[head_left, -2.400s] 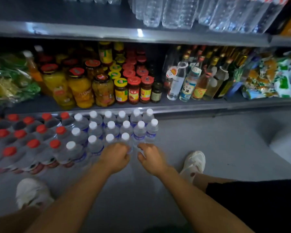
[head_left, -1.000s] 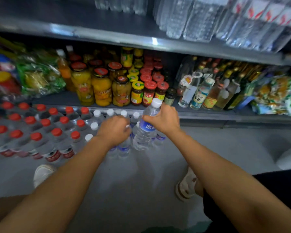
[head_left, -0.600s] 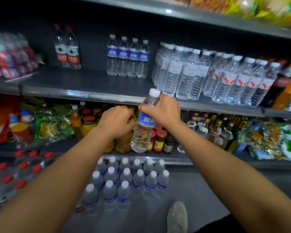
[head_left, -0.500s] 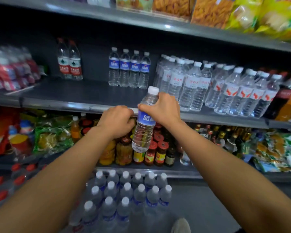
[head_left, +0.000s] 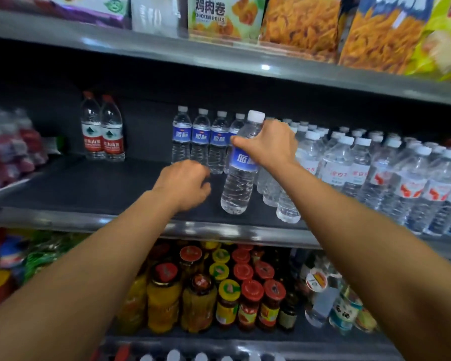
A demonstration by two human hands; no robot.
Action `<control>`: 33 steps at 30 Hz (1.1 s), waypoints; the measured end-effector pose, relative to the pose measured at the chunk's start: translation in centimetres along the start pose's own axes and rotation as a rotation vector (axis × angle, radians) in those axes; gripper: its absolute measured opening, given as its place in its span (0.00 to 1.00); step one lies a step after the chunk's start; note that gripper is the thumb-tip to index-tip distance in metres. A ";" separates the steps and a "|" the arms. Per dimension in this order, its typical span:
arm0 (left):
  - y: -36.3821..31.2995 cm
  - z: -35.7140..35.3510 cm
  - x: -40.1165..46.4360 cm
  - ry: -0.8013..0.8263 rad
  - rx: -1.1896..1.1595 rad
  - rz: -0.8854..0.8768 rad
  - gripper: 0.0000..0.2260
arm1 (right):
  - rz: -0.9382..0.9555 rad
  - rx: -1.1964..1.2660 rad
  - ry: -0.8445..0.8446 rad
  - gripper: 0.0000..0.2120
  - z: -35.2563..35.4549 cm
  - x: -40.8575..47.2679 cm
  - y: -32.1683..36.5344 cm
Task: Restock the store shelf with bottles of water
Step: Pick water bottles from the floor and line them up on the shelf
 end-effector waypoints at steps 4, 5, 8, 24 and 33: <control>1.2 -2.4 3.4 0.009 0.007 -0.003 0.07 | -0.025 -0.049 0.006 0.24 -4.0 4.0 -1.4; 1.5 -3.1 4.1 0.014 0.008 -0.006 0.07 | -0.028 -0.067 0.013 0.24 -5.1 4.9 -1.7; 2.4 -5.7 6.2 0.038 0.010 -0.011 0.09 | -0.026 -0.104 0.035 0.25 -8.5 7.4 -2.8; 4.0 -12.2 12.3 0.094 -0.021 -0.034 0.14 | -0.067 -0.139 0.060 0.26 -16.4 14.9 -5.8; 4.4 -13.1 12.5 0.101 -0.016 -0.046 0.14 | -0.075 -0.136 0.082 0.27 -16.9 15.8 -6.0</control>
Point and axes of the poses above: each hand's wrist, its own x-axis towards the middle knuckle, its own z-axis out of the back of the hand, y = z × x, the point moved 10 cm from there along x, towards the middle knuckle, and after that the axes turned 6 degrees about z, right-handed, at the moved point
